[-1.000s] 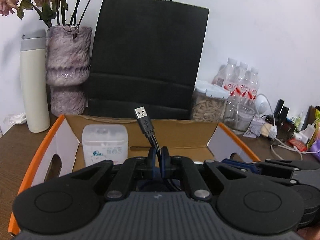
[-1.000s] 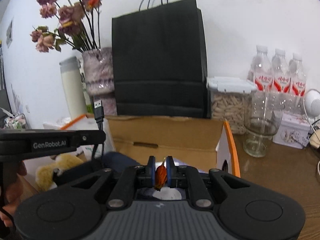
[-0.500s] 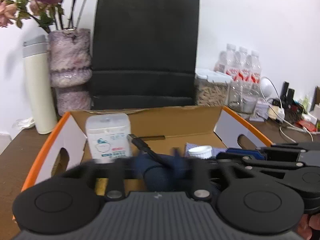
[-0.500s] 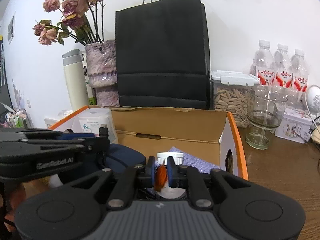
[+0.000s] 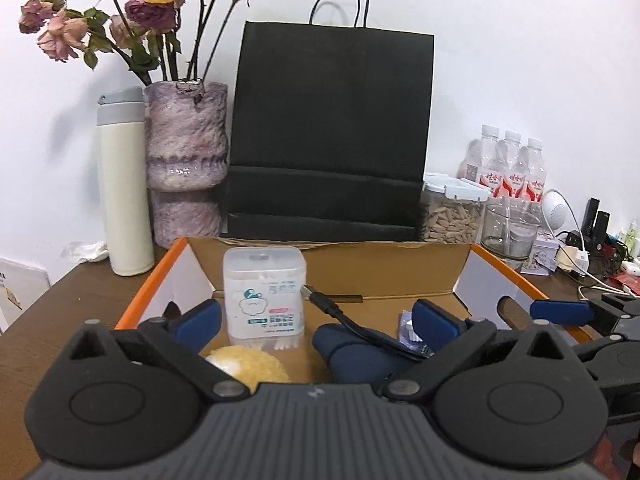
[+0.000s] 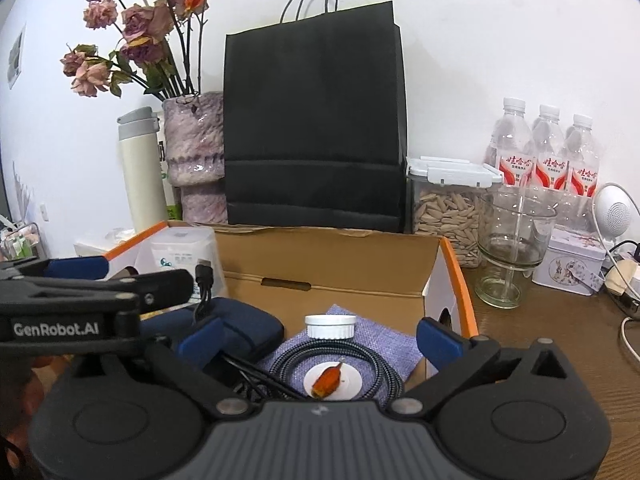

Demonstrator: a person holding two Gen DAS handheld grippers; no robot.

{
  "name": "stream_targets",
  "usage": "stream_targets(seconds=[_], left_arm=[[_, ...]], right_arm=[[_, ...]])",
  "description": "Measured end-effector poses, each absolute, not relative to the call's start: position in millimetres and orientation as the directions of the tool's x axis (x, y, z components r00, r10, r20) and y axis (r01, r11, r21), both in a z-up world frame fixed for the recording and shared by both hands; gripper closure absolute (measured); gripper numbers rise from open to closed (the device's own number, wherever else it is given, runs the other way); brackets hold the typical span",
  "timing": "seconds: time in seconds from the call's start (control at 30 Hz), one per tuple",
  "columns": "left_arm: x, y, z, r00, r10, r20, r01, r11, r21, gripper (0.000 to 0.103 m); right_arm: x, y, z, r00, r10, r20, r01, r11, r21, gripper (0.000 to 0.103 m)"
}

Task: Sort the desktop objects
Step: 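Lower the orange item and USB cable into the box and open both tools, then withdraw both tools toward the red rose and white tissue on the desk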

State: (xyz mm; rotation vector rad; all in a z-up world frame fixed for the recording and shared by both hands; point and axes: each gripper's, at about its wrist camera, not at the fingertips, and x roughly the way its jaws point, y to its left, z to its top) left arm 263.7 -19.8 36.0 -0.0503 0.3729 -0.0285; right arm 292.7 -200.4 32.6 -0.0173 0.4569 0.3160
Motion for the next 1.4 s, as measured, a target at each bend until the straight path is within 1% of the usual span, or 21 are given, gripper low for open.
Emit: stream_targets(seconds=[0.33,0.5,0.87,0.97,1.1,1.3,1.4], left_arm=[[256.2,-13.6,35.8,0.935,-0.016,-0.354,-0.004,0.998,-0.056,0.0],[245.2,-10.5,37.2,0.941,-0.027,-0.337,0.005,0.998,-0.066,0.0],[203.7,9.7,42.8,0.954,-0.044,-0.295,0.026,0.997,-0.067,0.0],[190.8,11.4,40.4,0.95,-0.067,-0.305,0.053,0.997,-0.054,0.0],[175.2,8.7,32.9,0.933,-0.101,-0.346,0.091,0.995,-0.044,0.0],[156.4,-6.0,23.7,0.894,-0.21,-0.396,0.204,0.977,-0.058,0.0],[154.8,-18.7,18.2,0.867,-0.264,-0.422,0.261,0.963,-0.067,0.0]], right_arm=[[286.7,-198.7,34.3,0.86,0.271,-0.432,-0.288,0.957,0.027,0.0],[275.4,-203.6,35.1,0.867,0.264,-0.423,-0.286,0.958,0.012,0.0],[236.3,-234.6,39.6,0.882,0.248,-0.401,-0.263,0.965,0.019,0.0],[224.5,-240.6,36.4,0.875,0.248,-0.416,-0.265,0.964,0.017,0.0],[209.9,-244.4,26.0,0.851,0.24,-0.468,-0.267,0.964,0.009,0.0],[198.4,-242.5,8.3,0.801,0.207,-0.561,-0.257,0.966,-0.011,0.0],[199.6,-240.4,4.4,0.792,0.202,-0.577,-0.255,0.967,-0.012,0.0]])
